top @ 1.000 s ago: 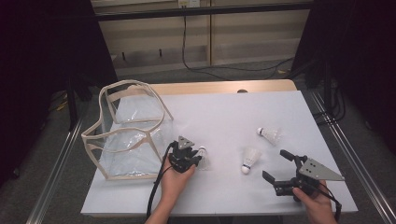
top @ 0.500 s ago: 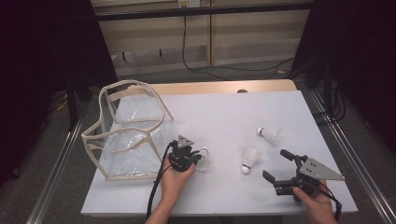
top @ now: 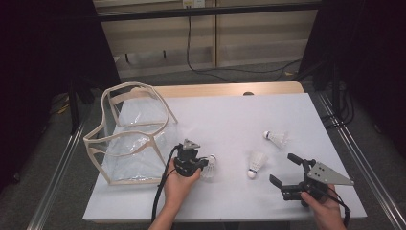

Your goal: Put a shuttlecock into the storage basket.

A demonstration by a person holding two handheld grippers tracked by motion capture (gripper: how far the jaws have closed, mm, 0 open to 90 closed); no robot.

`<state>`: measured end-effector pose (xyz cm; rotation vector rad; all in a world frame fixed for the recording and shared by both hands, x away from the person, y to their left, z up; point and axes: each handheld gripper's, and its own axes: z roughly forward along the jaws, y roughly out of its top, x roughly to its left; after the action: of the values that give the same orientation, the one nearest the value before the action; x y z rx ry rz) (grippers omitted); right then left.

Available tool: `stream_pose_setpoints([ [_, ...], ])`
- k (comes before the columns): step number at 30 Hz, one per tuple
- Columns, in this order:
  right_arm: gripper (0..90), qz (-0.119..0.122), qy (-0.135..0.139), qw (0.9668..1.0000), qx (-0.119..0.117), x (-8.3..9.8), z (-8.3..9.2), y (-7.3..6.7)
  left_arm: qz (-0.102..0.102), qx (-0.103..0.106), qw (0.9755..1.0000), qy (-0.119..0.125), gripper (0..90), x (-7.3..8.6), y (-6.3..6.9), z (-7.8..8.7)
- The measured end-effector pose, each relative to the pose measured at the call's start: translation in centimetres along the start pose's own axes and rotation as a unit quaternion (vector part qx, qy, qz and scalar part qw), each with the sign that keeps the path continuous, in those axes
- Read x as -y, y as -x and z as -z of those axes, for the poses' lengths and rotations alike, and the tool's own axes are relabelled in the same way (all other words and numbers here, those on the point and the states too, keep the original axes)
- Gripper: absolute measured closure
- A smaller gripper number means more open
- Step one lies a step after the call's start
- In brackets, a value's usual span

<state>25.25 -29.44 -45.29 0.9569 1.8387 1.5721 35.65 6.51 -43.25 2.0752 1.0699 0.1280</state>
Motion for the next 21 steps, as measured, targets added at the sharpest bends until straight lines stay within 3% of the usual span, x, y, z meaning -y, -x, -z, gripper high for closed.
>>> stream_pose_setpoints([
  [13,0.4,-0.002,0.001,1.0,0.0,0.0,-0.1,0.1,-0.018,0.019,0.9996,-0.014,88.1,-0.8,0.8,0.9],
  [21,0.4,-0.003,0.002,1.0,0.001,0.0,-0.1,0.1,-0.012,0.032,0.9993,-0.017,88.2,-1.2,0.7,1.6],
])
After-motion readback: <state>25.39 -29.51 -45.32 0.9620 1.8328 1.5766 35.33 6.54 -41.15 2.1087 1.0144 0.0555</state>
